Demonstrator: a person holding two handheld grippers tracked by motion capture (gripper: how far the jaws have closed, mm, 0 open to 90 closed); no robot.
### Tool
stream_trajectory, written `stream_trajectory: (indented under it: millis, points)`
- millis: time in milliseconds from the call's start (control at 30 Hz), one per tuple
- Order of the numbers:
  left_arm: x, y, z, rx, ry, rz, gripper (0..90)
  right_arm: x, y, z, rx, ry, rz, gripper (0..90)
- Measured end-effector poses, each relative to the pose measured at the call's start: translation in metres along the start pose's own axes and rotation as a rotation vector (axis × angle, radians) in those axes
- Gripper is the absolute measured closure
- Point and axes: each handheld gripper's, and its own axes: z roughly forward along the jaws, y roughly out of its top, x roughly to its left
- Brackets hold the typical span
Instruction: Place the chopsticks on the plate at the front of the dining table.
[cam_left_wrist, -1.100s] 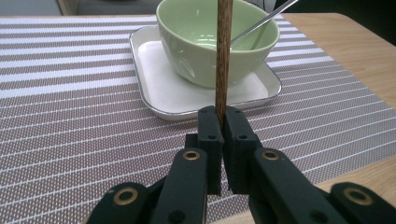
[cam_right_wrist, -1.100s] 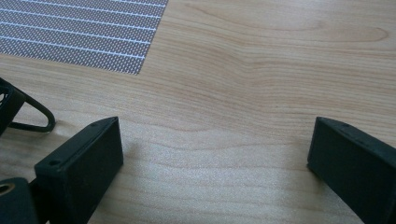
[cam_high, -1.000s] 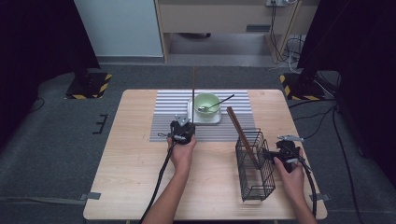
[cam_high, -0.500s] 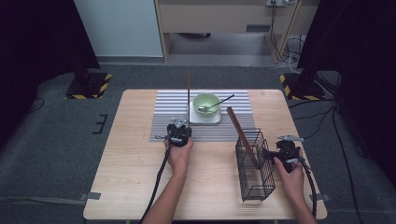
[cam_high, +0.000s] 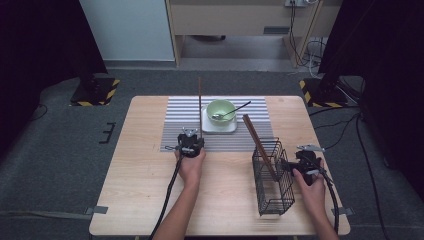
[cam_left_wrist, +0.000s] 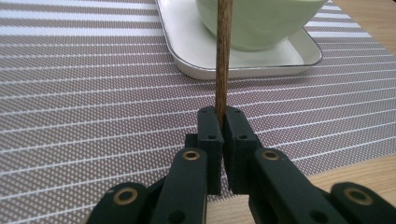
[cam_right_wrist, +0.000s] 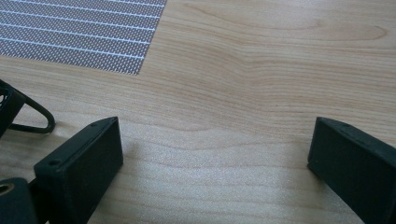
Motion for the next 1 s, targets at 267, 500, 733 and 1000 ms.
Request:
stream_trajectory:
  millis: [267, 500, 733, 1000]
  points:
    - [0.0004, -0.0008, 0.0016, 0.011, -0.004, 0.000, 86.1, 0.0001, 0.0000, 0.0000, 0.000, 0.000, 0.001, 3.4]
    - [0.0009, -0.0006, 0.0013, 0.013, -0.003, -0.006, 86.1, 0.0000, 0.0000, 0.0000, 0.000, 0.000, 0.000, 3.4]
    - [0.0017, -0.0012, 0.0024, 0.021, -0.001, -0.011, 86.1, 0.0000, 0.0000, 0.0000, 0.000, 0.000, 0.000, 3.4]
    - [0.0027, -0.0007, 0.0016, 0.020, 0.002, -0.010, 86.0, 0.0000, 0.0000, 0.0000, 0.000, 0.000, 0.000, 3.4]
